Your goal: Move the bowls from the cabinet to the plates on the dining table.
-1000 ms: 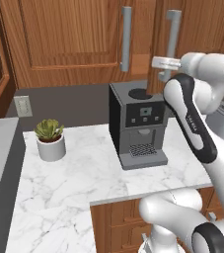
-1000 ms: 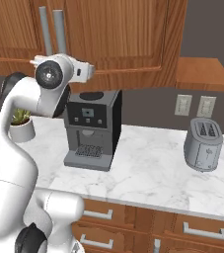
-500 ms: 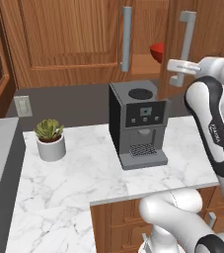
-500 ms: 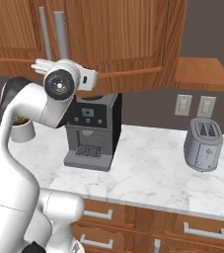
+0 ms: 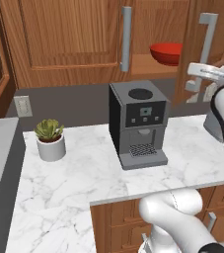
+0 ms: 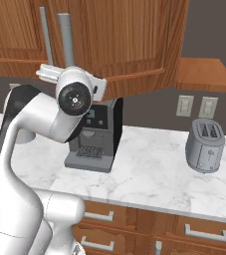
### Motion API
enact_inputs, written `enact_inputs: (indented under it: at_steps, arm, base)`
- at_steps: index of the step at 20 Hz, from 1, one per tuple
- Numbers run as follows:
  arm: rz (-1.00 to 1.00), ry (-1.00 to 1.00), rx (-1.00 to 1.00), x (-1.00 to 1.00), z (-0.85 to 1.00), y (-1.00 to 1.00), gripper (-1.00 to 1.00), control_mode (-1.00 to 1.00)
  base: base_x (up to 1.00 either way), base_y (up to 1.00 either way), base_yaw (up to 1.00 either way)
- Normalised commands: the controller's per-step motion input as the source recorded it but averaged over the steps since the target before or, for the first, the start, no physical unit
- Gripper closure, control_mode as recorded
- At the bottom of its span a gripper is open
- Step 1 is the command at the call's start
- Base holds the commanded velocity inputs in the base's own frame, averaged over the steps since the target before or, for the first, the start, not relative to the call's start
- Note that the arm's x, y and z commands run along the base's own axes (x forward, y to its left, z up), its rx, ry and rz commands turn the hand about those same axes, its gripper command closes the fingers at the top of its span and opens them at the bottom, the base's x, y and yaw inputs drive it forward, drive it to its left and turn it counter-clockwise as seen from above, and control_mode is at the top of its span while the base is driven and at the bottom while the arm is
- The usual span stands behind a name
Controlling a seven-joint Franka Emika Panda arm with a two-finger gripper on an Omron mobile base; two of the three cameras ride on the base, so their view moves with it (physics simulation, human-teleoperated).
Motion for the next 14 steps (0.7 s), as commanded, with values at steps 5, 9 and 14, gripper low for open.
enact_inputs:
  at_steps: [5,9,14]
  arm:
    - [0.05,0.02,0.05,-0.40,0.06,-0.33,-1.00,-1.00]
    - [0.03,-0.01,0.02,-0.10,0.00,-0.02,-1.00,-1.00]
    - [0.00,-0.05,0.04,-0.28,0.10,-0.18,-1.00,-1.00]
  base:
    - [0.00,0.00,0.00]
    - [0.00,0.00,0.00]
    - [0.00,0.00,0.00]
